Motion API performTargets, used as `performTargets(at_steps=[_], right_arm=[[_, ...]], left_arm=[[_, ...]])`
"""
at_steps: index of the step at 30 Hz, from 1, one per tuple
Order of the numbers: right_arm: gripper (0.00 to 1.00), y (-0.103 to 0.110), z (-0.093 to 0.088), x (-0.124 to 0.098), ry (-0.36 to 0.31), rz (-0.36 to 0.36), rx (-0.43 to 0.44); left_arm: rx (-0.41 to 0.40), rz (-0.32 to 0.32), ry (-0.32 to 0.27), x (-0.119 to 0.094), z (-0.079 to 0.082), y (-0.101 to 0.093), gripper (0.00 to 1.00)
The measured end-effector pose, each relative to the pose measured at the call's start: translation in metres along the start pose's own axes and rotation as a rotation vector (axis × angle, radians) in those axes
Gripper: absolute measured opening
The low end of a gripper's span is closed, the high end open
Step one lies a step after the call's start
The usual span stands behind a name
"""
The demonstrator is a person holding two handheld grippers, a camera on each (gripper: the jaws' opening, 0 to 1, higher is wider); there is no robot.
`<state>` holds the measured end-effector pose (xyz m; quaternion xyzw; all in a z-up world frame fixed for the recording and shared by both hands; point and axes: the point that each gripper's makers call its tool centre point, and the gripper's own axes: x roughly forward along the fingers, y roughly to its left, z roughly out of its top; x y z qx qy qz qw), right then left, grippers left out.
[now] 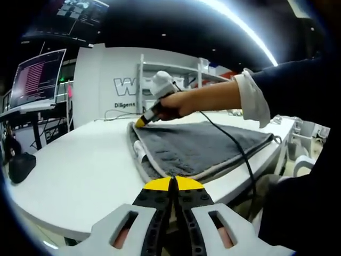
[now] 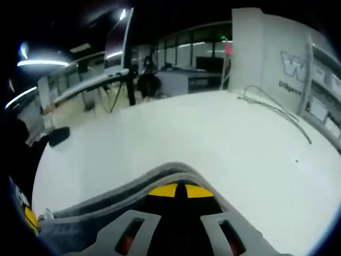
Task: Open the folded towel by lifting each exposed corner and separating the folded layers until the towel lies flat within the target outline without major curled edges
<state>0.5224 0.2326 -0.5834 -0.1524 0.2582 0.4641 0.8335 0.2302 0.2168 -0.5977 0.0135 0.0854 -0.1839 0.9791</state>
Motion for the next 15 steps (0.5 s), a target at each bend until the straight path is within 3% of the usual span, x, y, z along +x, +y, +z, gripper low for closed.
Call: performTargets(at_steps=[7,11,15], right_arm=[[0.02,-0.001,0.003,-0.003,0.011,-0.008,-0.017],[0.13,-0.002,-0.003,-0.004,0.063,0.003,0.009],[0.13,-0.007,0.012,-0.008,0.026,-0.015,-0.016]], left_arm=[[0.000,0.000,-0.001,-0.001,0.000,0.000,0.01],[-0.003,-0.001,-0.004,-0.001,0.000,0.000,0.01],[-0.003,-0.002,-0.005,-0.001,0.000,0.000,0.01]])
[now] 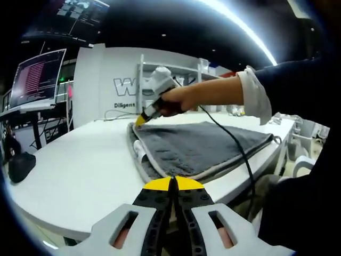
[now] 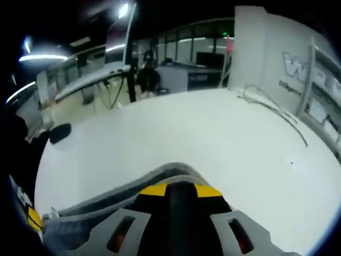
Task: Open the folded towel by lifting each exposed corner and separating the folded layers until the towel lies flat within the target outline without major curled edges
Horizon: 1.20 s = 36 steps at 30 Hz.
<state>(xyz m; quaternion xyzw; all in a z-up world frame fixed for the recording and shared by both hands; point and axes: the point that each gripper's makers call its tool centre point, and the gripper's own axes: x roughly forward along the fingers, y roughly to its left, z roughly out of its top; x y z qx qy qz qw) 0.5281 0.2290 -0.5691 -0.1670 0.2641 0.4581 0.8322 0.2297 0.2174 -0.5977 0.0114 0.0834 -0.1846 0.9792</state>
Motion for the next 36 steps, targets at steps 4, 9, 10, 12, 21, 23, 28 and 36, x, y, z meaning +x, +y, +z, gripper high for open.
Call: performTargets(at_steps=[4,9,10,12,21,23,28,36], right_arm=[[0.14,0.006,0.000,0.000,-0.033,0.010,0.016],[0.10,0.010,0.004,0.002,-0.071,-0.007,0.001],[0.08,0.010,0.006,0.003,-0.072,-0.005,-0.006],[0.06,0.012,0.003,0.007,-0.065,-0.002,-0.009],[0.00,0.008,-0.001,0.019,-0.058,-0.017,-0.024],[0.00,0.007,-0.004,0.023,-0.053,-0.022,-0.026],[0.00,0.010,-0.008,0.027,-0.053,-0.020,-0.001],[0.00,0.011,-0.015,0.033,-0.031,-0.039,-0.022]], left_arm=[[0.006,0.001,0.000,0.000,0.000,0.000,0.01],[0.011,0.002,0.000,0.000,0.000,0.000,0.01],[0.012,0.002,0.000,0.000,0.000,0.000,0.01],[0.012,0.002,0.000,0.000,0.000,0.000,0.01],[0.008,-0.002,-0.004,0.000,0.000,0.000,0.01],[0.007,-0.002,-0.005,0.000,0.000,0.000,0.01],[0.006,-0.002,-0.007,0.000,0.000,0.000,0.01],[0.001,-0.005,-0.009,0.001,0.000,0.001,0.01]])
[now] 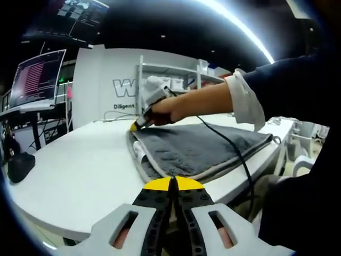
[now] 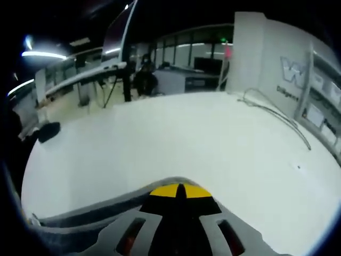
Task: Open the folded towel by lifting each exposed corner and separating the folded layers until the towel lies flat within the target outline without major curled edges
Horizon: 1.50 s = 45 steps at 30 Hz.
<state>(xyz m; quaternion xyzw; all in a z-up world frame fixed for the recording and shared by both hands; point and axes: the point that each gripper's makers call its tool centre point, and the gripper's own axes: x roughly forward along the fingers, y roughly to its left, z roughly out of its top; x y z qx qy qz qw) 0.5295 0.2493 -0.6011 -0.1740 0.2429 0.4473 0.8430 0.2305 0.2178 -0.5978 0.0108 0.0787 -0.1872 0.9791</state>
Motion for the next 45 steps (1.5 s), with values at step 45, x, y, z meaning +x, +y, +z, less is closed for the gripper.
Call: performTargets(at_steps=[45], right_arm=[[0.20,-0.036,0.004,-0.022,0.054,0.009,-0.163]], left_arm=[[-0.005,0.024,-0.033,0.007,0.014,-0.005,0.23]])
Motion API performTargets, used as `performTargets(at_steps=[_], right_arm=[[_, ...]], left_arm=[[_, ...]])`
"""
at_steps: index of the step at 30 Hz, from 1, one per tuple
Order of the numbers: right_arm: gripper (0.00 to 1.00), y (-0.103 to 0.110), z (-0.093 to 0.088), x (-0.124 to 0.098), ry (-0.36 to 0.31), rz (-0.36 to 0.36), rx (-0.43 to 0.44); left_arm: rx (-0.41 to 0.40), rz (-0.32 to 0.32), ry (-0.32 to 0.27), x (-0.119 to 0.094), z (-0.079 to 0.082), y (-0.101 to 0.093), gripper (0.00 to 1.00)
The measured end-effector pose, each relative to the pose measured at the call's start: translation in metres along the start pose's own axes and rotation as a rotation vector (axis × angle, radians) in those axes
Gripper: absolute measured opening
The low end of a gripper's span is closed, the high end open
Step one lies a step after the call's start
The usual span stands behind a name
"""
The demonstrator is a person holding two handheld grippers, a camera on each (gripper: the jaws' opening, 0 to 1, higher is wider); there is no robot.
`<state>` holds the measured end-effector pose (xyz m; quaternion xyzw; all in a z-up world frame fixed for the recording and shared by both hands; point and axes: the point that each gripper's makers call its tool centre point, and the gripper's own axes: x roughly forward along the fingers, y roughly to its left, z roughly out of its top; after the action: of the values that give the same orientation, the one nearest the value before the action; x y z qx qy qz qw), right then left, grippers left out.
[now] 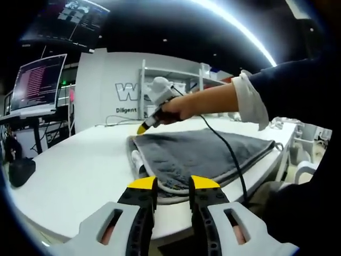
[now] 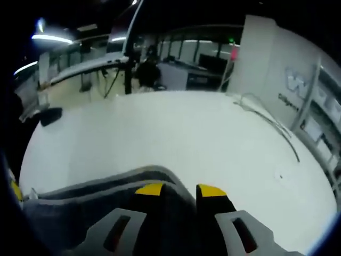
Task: Open the folded towel by lifting each exposed corner and separating the folded layers until the towel lies flat within the target outline without major curled edges
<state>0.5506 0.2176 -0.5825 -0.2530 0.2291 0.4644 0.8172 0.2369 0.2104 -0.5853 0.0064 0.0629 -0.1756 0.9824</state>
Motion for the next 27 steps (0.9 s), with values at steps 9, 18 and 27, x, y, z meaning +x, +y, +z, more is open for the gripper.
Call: performTargets(at_steps=[9,18,27], right_arm=[[0.17,0.024,-0.010,-0.001,-0.018,0.030,-0.032],[0.05,0.035,-0.014,0.000,-0.022,0.037,-0.104],[0.00,0.041,-0.017,-0.003,-0.008,0.026,-0.160]], left_arm=[[-0.018,0.016,-0.010,0.005,-0.002,0.003,0.16],[-0.003,0.009,-0.002,0.006,-0.003,0.001,0.04],[-0.019,-0.006,0.003,0.006,-0.004,-0.002,0.01]])
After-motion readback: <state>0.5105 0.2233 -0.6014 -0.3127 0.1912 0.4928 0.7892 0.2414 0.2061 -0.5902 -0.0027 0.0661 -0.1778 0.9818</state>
